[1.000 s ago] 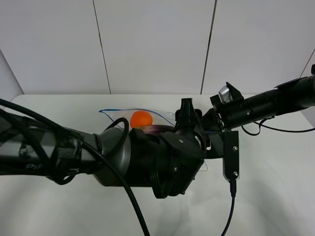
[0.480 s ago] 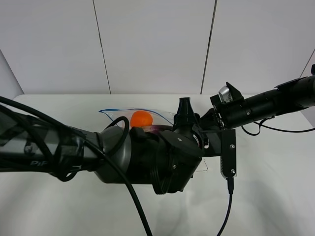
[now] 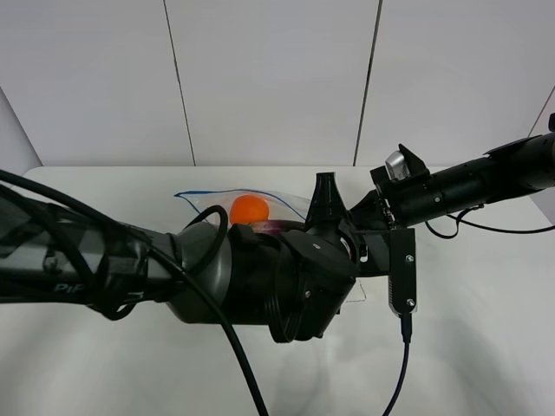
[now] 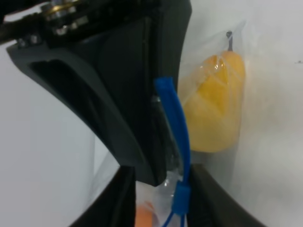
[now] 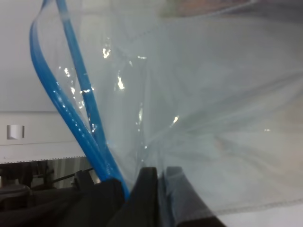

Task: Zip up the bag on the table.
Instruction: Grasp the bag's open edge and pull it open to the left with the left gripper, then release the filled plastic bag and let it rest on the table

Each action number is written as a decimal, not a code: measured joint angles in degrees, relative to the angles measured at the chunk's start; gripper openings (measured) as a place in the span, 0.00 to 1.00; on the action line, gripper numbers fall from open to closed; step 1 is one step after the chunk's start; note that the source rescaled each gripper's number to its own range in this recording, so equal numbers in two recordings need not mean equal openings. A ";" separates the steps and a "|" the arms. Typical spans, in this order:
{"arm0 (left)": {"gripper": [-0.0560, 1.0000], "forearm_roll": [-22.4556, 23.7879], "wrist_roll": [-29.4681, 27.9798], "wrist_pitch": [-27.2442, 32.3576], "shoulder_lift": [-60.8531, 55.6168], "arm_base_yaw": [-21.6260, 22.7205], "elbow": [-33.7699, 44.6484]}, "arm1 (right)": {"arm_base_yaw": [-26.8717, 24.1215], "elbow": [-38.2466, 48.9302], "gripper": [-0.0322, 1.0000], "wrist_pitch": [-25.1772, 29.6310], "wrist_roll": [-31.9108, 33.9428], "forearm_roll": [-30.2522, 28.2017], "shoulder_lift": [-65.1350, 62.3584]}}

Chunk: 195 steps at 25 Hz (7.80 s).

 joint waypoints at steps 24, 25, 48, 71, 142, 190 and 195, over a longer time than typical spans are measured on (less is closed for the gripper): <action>0.24 -1.19 0.00 -0.45 0.00 0.00 0.17 | 0.00 0.00 0.03 0.00 0.00 0.02 0.00; 0.24 -1.25 0.00 -0.45 0.00 0.00 0.17 | 0.00 0.00 0.03 0.00 0.00 0.02 0.00; 0.06 -1.76 0.08 -0.22 0.00 0.00 0.17 | 0.00 0.00 0.03 -0.33 0.00 0.44 0.00; 0.06 -3.08 6.19 2.15 0.00 -0.10 0.17 | 0.00 -0.13 0.03 -0.22 0.31 -0.75 0.00; 0.05 -12.06 19.33 6.96 0.00 28.84 0.17 | -1.33 -0.20 0.03 -5.96 3.45 -4.96 -0.02; 0.99 -31.89 5.76 7.92 -15.12 41.42 -0.07 | -1.39 -0.20 0.03 -5.75 3.09 -7.32 -0.02; 0.99 -47.67 8.24 8.76 -23.86 52.81 -0.14 | -1.39 -0.20 0.03 -5.75 2.92 -7.32 -0.02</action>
